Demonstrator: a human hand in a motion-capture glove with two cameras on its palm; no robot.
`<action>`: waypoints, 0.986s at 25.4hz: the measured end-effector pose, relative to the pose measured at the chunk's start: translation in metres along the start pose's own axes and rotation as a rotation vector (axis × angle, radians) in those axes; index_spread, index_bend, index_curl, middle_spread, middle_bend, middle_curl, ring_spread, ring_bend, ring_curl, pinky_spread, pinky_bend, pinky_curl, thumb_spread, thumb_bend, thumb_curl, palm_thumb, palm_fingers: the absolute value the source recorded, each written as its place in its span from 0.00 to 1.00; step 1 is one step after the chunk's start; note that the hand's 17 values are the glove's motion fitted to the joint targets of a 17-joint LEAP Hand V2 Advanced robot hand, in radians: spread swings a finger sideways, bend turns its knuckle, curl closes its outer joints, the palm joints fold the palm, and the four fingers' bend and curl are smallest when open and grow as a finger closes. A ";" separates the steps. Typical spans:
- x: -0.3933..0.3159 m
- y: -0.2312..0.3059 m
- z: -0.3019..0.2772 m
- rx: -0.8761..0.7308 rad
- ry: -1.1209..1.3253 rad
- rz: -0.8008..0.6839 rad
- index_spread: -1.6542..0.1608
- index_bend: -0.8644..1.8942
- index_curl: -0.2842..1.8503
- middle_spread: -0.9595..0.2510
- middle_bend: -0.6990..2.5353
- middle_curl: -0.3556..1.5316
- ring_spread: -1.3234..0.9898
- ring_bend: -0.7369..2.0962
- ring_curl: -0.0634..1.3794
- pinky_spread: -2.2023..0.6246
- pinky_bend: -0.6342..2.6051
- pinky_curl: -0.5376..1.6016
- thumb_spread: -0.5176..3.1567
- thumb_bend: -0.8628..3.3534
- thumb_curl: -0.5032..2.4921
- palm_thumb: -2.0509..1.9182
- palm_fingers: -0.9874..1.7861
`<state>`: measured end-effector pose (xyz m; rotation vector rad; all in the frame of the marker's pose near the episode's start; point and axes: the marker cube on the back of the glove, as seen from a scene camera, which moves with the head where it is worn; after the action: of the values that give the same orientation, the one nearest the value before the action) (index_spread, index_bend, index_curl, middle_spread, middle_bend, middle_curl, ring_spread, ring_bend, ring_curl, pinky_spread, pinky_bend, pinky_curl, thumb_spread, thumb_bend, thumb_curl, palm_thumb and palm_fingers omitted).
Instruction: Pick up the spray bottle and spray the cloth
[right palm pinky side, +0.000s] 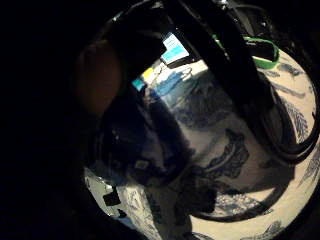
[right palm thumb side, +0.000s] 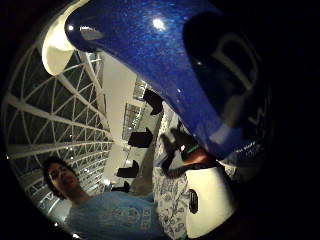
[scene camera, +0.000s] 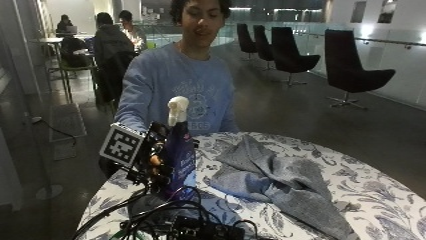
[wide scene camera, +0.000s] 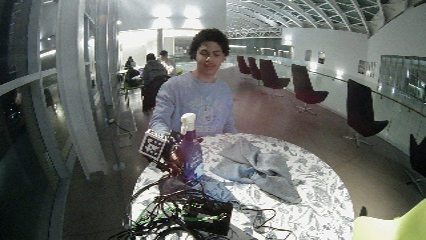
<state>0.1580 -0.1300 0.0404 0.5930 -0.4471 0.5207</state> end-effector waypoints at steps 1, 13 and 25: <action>0.000 -0.001 0.001 0.010 -0.003 -0.004 0.69 0.30 0.16 0.80 0.36 0.40 0.61 0.44 0.27 0.87 0.35 0.42 0.39 0.22 0.28 0.69 0.46; -0.011 -0.007 -0.001 -0.106 -0.097 -0.042 0.72 0.32 0.15 0.78 0.36 0.41 0.60 0.51 0.31 0.88 0.38 0.42 0.38 0.21 0.31 0.73 0.52; -0.088 0.020 0.019 -0.835 -0.330 -0.081 0.70 0.32 0.13 0.78 0.37 0.41 0.59 0.53 0.32 0.88 0.39 0.43 0.38 0.20 0.33 0.73 0.53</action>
<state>0.0730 -0.1566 0.0160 -0.1168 -0.8860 0.1207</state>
